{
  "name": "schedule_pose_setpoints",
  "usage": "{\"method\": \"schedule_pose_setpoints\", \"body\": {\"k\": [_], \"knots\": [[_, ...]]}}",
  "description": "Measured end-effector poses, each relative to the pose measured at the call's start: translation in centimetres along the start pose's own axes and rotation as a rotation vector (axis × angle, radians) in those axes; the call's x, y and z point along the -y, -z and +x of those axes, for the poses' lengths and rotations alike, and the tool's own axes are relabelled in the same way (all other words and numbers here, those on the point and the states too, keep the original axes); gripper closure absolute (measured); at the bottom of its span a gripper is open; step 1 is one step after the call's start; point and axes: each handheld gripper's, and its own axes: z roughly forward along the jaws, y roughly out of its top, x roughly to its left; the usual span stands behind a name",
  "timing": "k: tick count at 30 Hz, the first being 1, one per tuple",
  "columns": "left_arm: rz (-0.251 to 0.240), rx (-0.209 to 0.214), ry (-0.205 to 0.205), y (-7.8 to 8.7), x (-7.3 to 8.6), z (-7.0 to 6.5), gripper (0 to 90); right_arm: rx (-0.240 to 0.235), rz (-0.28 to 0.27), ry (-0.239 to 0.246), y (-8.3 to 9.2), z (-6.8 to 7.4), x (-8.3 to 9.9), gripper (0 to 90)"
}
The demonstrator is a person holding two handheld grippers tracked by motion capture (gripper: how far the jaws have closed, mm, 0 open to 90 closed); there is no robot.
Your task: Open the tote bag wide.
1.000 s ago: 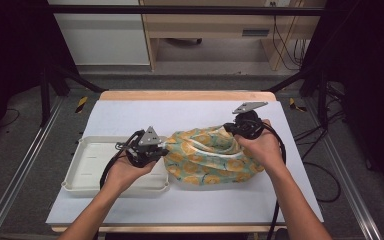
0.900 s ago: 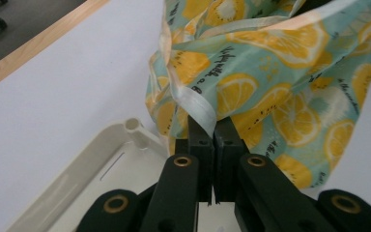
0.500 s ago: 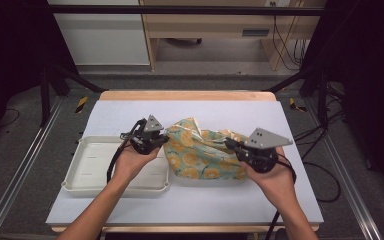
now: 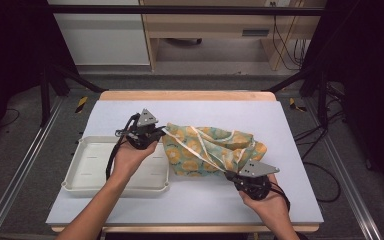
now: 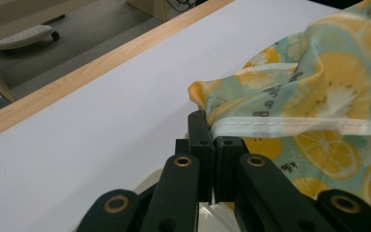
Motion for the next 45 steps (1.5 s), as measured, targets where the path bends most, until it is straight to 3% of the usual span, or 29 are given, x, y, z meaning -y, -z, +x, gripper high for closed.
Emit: {"method": "schedule_pose_setpoints", "body": {"k": [5,7,9,10,13,18,28,34,39,45], "knots": [[-0.013,-0.022,-0.022,0.8,-0.3,-0.1,89.3,0.0,0.005,-0.006,-0.4,0.2,0.7,90.0],[-0.013,-0.026,0.006,1.0,-0.3,-0.4,89.4,-0.015,-0.003,-0.016,-0.5,0.5,0.9,90.0],[-0.017,-0.013,-0.014,1.1,-0.2,-0.4,89.4,-0.01,0.013,0.0,-0.6,0.8,1.0,90.0],[-0.036,0.013,-0.009,1.2,0.0,-0.2,89.4,-0.009,0.009,-0.002,-0.7,1.0,1.0,90.0],[-0.038,0.015,0.008,1.3,0.3,-0.5,89.4,-0.008,0.007,0.0,-0.5,1.1,0.9,88.7],[-0.038,0.033,-0.005,1.5,0.7,-1.0,89.3,0.003,-0.028,0.017,0.9,1.7,-0.3,73.7],[-0.043,0.055,-0.025,1.8,0.7,-1.7,89.1,0.028,-0.087,0.026,3.4,1.7,-2.8,60.3],[-0.046,0.066,-0.04,2.2,0.6,-2.2,89.0,0.053,-0.094,0.053,3.6,0.2,-5.6,50.4],[-0.051,0.077,-0.048,2.6,0.6,-2.6,89.0,0.049,-0.013,0.064,1.9,-2.6,-7.7,46.0],[-0.052,0.083,-0.058,2.9,1.0,-2.6,88.9,0.001,0.048,0.062,0.5,-4.2,-8.0,46.8]]}}
